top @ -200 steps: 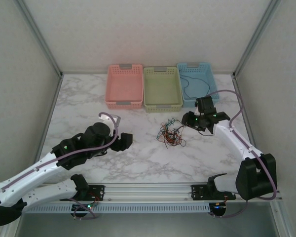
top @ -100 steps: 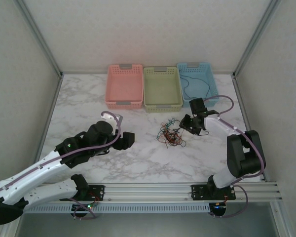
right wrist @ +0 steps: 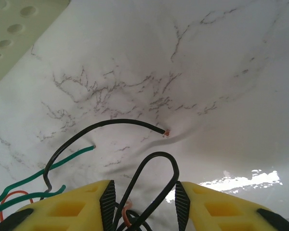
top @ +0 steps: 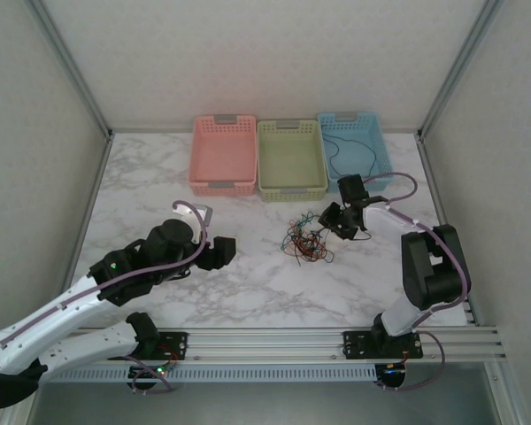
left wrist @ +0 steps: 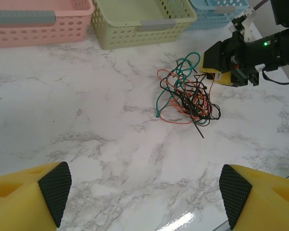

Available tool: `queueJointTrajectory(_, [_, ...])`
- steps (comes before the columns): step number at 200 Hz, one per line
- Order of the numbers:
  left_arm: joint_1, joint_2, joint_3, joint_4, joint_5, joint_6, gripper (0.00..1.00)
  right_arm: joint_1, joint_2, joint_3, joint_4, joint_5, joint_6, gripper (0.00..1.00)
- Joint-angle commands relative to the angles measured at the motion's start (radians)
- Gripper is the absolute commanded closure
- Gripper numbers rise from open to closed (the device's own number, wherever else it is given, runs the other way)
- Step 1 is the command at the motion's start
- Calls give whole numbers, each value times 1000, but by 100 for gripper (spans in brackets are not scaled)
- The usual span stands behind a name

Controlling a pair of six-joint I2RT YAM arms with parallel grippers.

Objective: Untangle the cables

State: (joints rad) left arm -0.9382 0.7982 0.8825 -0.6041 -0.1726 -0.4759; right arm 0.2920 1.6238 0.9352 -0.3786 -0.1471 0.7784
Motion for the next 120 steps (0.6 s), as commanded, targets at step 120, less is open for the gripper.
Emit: queueJointTrajectory(120, [20, 17, -68, 135, 166, -23, 17, 50, -358, -31, 106, -143, -90, 100])
